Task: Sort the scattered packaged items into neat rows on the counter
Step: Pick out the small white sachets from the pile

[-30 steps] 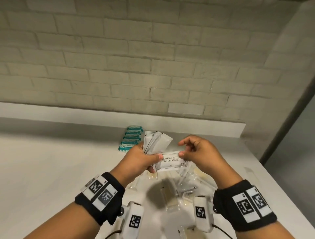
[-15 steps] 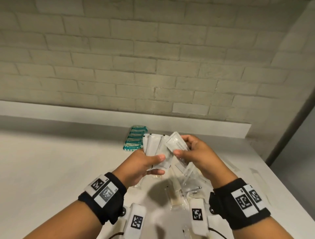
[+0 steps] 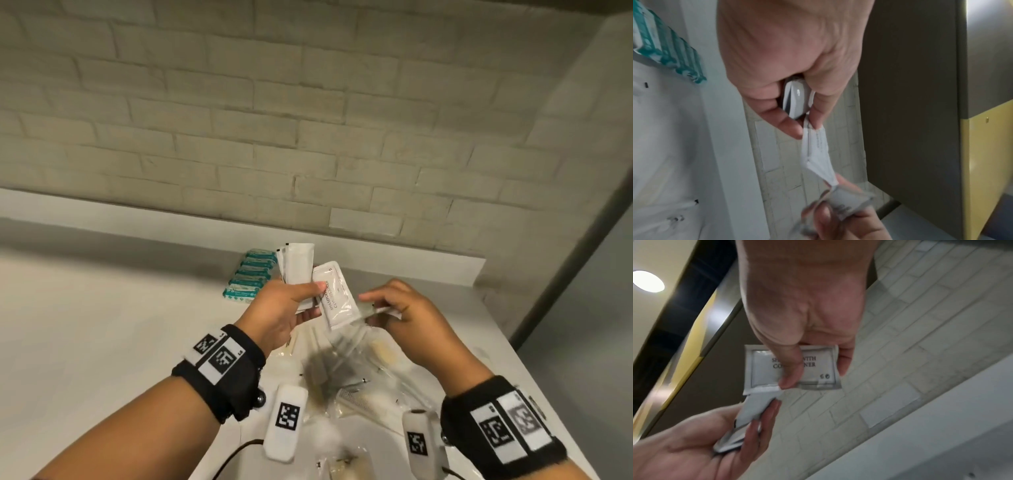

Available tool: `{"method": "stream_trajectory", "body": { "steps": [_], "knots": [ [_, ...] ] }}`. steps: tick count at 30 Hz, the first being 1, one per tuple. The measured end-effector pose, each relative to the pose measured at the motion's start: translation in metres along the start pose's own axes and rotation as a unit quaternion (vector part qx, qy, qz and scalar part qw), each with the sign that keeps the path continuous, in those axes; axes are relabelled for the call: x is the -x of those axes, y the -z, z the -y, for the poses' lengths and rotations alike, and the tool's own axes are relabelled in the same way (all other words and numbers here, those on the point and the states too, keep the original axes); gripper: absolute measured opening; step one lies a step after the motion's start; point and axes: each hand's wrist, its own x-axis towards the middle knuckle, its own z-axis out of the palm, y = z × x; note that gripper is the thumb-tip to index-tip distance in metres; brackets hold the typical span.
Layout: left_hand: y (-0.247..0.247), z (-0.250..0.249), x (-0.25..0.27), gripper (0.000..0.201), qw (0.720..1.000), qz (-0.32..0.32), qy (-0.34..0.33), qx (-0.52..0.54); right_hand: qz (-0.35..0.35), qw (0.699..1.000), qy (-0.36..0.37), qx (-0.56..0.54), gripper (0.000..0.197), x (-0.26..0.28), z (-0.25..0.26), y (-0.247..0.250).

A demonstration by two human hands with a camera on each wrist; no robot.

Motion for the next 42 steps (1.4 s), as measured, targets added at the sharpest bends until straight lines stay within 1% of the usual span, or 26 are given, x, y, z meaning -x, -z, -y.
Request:
{"method": "stream_trajectory", "body": {
  "steps": [2, 3, 5, 7, 9, 11, 13, 15, 16, 17, 18, 19, 21, 22, 23, 25, 26, 28, 29, 30, 32, 34, 35, 37, 40, 42],
  "knots": [
    [-0.002, 0.003, -0.002, 0.022, 0.999, -0.026, -0.022, -0.001, -0.014, 0.993, -0.09, -0.078, 0.016, 0.001, -0.003, 0.009],
    [-0.004, 0.005, -0.003, 0.027, 0.999, -0.034, -0.034, -0.013, -0.021, 0.987, -0.121, -0.106, 0.008, 0.001, -0.002, 0.015],
    [-0.009, 0.008, -0.004, 0.031, 0.997, -0.036, -0.056, -0.038, -0.013, 0.974, -0.157, -0.165, 0.01, -0.003, 0.002, 0.02],
    [-0.016, 0.01, -0.004, 0.024, 0.995, -0.034, -0.078, -0.054, 0.024, 0.959, -0.169, -0.226, 0.014, -0.007, 0.01, 0.018],
    [-0.028, 0.01, -0.003, 0.019, 0.993, -0.043, -0.101, -0.047, 0.056, 0.95, -0.184, -0.247, 0.021, -0.009, 0.015, 0.01],
    [-0.035, 0.01, -0.004, 0.018, 0.991, -0.055, -0.116, -0.021, 0.041, 0.94, -0.202, -0.272, 0.025, -0.01, 0.015, 0.002],
    [-0.035, 0.008, -0.005, 0.014, 0.994, -0.035, -0.096, -0.027, -0.009, 0.935, -0.205, -0.289, 0.024, -0.013, 0.012, 0.003],
    [-0.03, 0.007, -0.003, 0.019, 0.993, 0.042, -0.034, -0.107, -0.051, 0.961, -0.178, -0.207, 0.026, -0.02, 0.003, 0.015],
    [-0.026, 0.008, -0.002, 0.021, 0.984, 0.083, -0.004, -0.156, -0.052, 0.977, -0.162, -0.131, 0.026, -0.024, -0.002, 0.025],
    [-0.023, 0.011, -0.002, 0.022, 0.975, 0.104, 0.01, -0.196, -0.034, 0.987, -0.15, -0.048, 0.025, -0.028, -0.005, 0.036],
    [-0.022, 0.013, -0.003, 0.021, 0.97, 0.101, 0.007, -0.22, 0.001, 0.99, -0.141, 0.025, 0.023, -0.032, -0.007, 0.049],
    [-0.021, 0.016, -0.005, 0.02, 0.97, 0.076, -0.014, -0.232, 0.05, 0.987, -0.135, 0.077, 0.021, -0.034, -0.009, 0.06],
    [-0.024, 0.018, -0.01, 0.017, 0.97, 0.036, -0.062, -0.233, 0.153, 0.974, -0.121, 0.116, 0.019, -0.037, -0.006, 0.072],
    [-0.027, 0.017, -0.011, 0.017, 0.967, 0.045, -0.072, -0.241, 0.189, 0.968, -0.113, 0.121, 0.019, -0.039, -0.002, 0.073],
    [-0.03, 0.017, -0.012, 0.017, 0.96, 0.073, -0.069, -0.26, 0.203, 0.966, -0.103, 0.121, 0.019, -0.04, 0.001, 0.07],
    [-0.039, 0.019, -0.011, 0.021, 0.949, 0.131, -0.041, -0.285, 0.167, 0.976, -0.082, 0.112, 0.019, -0.046, 0.002, 0.057],
    [-0.043, 0.02, -0.011, 0.024, 0.951, 0.134, -0.033, -0.278, 0.123, 0.984, -0.077, 0.103, 0.016, -0.048, 0.002, 0.051],
    [-0.047, 0.023, -0.014, 0.022, 0.968, 0.093, -0.036, -0.231, -0.001, 0.993, -0.11, 0.033, 0.014, -0.051, 0.001, 0.046],
    [-0.046, 0.024, -0.016, 0.022, 0.977, 0.07, -0.038, -0.195, -0.05, 0.987, -0.15, -0.041, 0.018, -0.05, 0.001, 0.046],
    [-0.045, 0.024, -0.017, 0.024, 0.985, 0.055, -0.039, -0.16, -0.069, 0.97, -0.196, -0.128, 0.024, -0.048, 0.0, 0.047],
    [-0.043, 0.025, -0.017, 0.029, 0.991, 0.051, -0.04, -0.12, -0.022, 0.928, -0.268, -0.257, 0.025, -0.039, -0.002, 0.042],
    [-0.045, 0.027, -0.014, 0.03, 0.989, 0.083, -0.038, -0.119, 0.04, 0.913, -0.274, -0.298, 0.025, -0.029, -0.003, 0.028],
    [-0.046, 0.028, -0.013, 0.029, 0.987, 0.101, -0.034, -0.117, 0.034, 0.914, -0.268, -0.302, 0.028, -0.027, -0.004, 0.019],
    [-0.047, 0.028, -0.01, 0.028, 0.988, 0.122, -0.01, -0.092, -0.026, 0.914, -0.265, -0.305, 0.042, -0.026, -0.008, 0.007],
    [-0.042, 0.026, -0.006, 0.026, 0.99, 0.136, 0.034, -0.031, -0.088, 0.899, -0.264, -0.339, 0.061, -0.028, -0.015, 0.009],
    [-0.038, 0.025, -0.004, 0.024, 0.99, 0.128, 0.029, -0.046, -0.111, 0.898, -0.248, -0.347, 0.05, -0.027, -0.017, 0.016]
  ]
}}
